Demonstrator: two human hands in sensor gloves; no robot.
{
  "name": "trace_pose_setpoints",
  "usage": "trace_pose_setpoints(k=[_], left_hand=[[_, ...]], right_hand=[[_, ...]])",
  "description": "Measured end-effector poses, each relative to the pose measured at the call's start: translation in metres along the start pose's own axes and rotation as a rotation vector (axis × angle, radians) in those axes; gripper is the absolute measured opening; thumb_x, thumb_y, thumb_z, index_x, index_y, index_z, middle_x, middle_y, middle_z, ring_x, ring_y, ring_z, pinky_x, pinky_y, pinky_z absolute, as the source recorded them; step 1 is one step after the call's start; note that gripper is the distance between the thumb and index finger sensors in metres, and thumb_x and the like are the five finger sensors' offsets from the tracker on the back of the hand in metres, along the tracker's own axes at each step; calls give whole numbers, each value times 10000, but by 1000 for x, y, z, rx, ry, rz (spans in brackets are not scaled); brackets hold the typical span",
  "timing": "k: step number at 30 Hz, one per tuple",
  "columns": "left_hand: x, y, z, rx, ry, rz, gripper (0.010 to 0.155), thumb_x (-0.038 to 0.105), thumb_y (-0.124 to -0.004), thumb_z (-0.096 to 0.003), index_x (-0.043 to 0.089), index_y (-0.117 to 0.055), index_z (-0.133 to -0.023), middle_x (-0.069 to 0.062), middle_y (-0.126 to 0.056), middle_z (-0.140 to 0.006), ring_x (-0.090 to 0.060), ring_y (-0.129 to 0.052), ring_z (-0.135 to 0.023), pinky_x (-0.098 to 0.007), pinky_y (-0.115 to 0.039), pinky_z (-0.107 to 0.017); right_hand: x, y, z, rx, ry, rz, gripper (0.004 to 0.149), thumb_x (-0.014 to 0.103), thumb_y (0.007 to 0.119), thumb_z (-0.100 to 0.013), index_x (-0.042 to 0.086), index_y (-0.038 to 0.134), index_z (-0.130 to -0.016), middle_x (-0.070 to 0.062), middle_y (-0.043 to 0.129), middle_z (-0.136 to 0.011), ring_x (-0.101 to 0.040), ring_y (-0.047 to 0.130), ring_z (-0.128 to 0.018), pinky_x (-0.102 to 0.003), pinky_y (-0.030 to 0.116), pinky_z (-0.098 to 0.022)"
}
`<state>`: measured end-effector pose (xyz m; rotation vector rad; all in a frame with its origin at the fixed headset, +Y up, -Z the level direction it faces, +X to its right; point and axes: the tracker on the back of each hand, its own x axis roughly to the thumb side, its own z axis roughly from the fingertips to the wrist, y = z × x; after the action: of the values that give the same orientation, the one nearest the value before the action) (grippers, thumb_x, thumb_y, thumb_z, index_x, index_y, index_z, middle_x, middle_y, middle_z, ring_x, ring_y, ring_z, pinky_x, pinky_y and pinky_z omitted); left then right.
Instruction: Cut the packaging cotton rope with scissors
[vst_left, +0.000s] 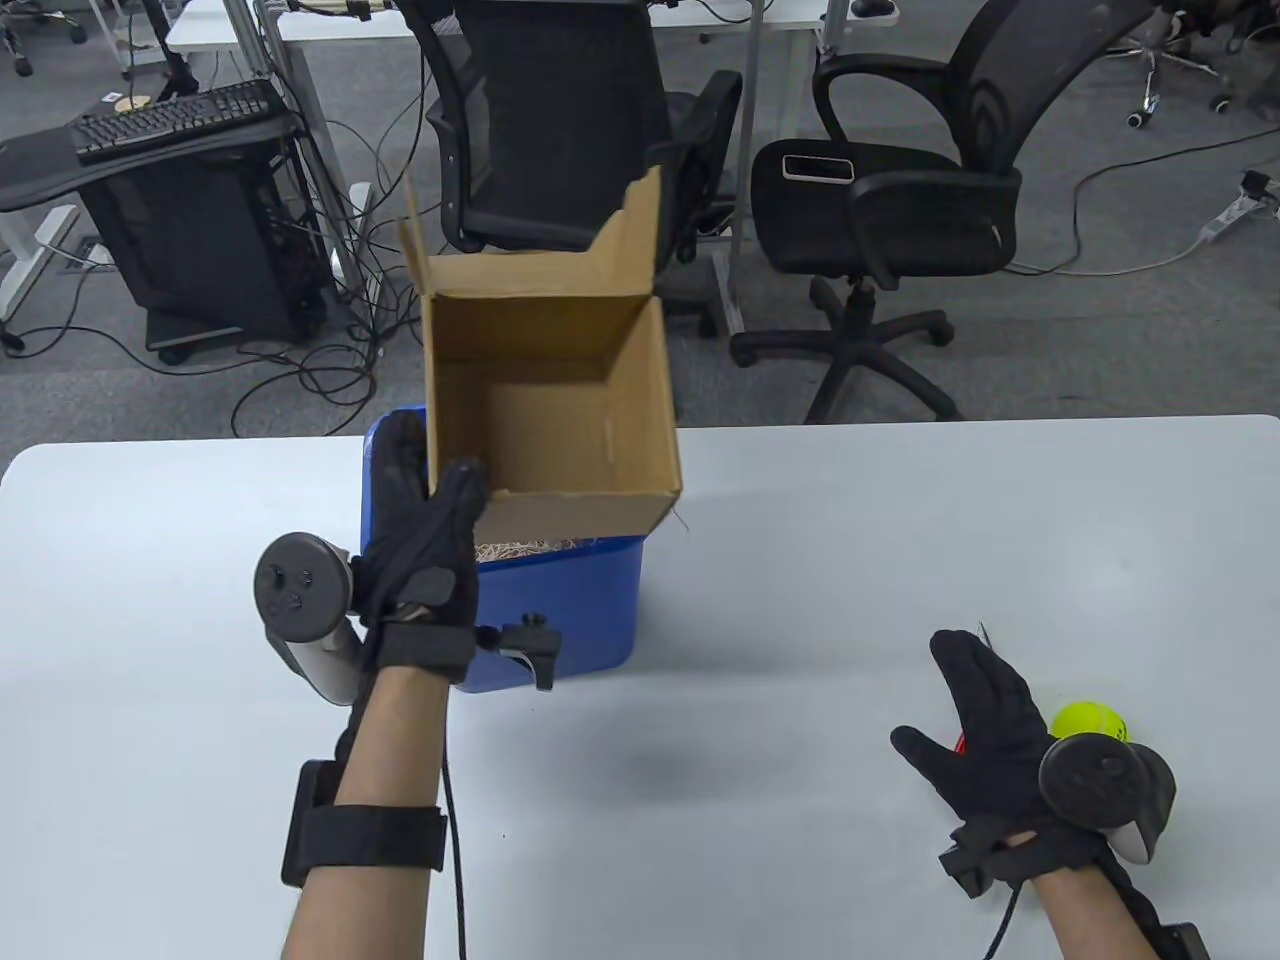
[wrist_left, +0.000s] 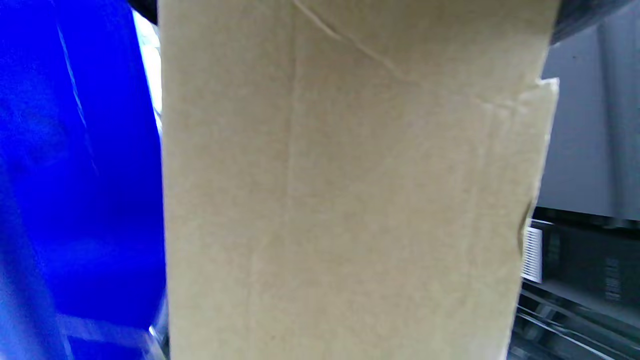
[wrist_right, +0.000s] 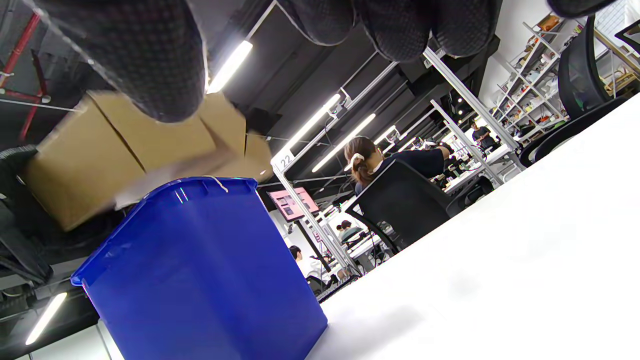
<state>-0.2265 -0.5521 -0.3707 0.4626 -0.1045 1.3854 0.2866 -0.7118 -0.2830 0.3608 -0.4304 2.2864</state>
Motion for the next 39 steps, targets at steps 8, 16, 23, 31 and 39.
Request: trace_pose_setpoints(k=[8,16,23,31,39], left_hand=[[-24,14,-13,11,130,-193,860,585,-752,-551,114,-304,-1114,-319,-253,-1095,-705,-412,-905,-723,-533,-589],[-19,-9,-7,39,36,-325,658,341,-747,-544,84,-458,-1076,-273,-439,-1087,-541,-338,-1019,-661,-182,-664],[-19,-19,4,-3,-67,-336,645,383,-715,-553,100,-464,-1075,-261,-456,-1086,-540,-354,-1013,-663,-194,-664],[14,-92,73,-413,-483,-267,730,495,-706,-563,166,-369,-1122,-233,-446,-1122,-526,-443,-1039,-721,-382,-681],[-57,-154,131,-693,-340,-85,749,509,-710,-561,179,-361,-1135,-240,-493,-1116,-542,-631,-967,-731,-532,-625]], right_hand=[[-3,-3,0,-8,13,-22,888,533,858,-419,94,503,-1104,-312,527,-1121,-606,521,-949,-840,454,-582],[-3,-2,0,4,13,-24,887,534,855,-422,93,500,-1105,-315,533,-1118,-607,531,-945,-843,452,-580],[-3,-2,0,10,15,-27,891,534,856,-421,93,496,-1107,-315,533,-1118,-608,531,-945,-844,448,-581],[-1,4,0,38,3,-10,894,539,854,-421,93,494,-1107,-316,533,-1118,-608,534,-943,-844,452,-578],[5,9,1,51,-28,-2,896,544,853,-419,92,497,-1106,-317,539,-1114,-607,541,-940,-842,461,-574]])
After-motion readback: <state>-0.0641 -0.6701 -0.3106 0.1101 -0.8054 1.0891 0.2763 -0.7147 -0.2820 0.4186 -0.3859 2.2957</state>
